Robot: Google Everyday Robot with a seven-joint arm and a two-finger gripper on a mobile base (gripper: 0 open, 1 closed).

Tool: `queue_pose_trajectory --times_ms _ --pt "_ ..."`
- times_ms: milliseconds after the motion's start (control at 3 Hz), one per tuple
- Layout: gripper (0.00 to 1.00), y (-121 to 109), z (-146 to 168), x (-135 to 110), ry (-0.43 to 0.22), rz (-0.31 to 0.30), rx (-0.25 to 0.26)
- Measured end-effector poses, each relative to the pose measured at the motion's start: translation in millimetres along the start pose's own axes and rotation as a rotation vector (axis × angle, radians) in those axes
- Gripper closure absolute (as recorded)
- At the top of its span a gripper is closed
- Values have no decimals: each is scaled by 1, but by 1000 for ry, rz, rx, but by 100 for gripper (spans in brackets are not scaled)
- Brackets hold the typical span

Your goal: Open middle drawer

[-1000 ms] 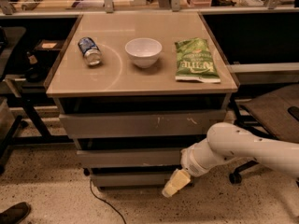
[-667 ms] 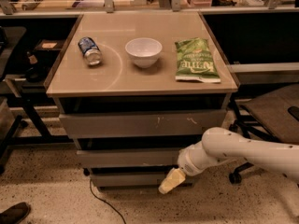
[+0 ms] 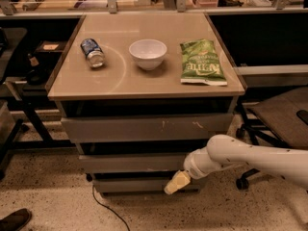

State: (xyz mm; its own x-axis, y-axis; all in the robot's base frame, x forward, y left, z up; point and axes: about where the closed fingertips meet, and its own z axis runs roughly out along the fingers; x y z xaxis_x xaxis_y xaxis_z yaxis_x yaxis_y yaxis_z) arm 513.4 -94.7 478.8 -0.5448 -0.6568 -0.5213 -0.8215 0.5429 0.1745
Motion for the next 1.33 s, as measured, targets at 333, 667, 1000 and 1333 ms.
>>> queue_pose_trajectory --times_ms 333,667,1000,1333 --pt "0 2 2 0 10 -6 14" --pt "0 -2 10 -2 13 -2 48" --pt "0 -19 16 -13 -14 7 113" --pt "0 -33 22 -18 -31 15 147"
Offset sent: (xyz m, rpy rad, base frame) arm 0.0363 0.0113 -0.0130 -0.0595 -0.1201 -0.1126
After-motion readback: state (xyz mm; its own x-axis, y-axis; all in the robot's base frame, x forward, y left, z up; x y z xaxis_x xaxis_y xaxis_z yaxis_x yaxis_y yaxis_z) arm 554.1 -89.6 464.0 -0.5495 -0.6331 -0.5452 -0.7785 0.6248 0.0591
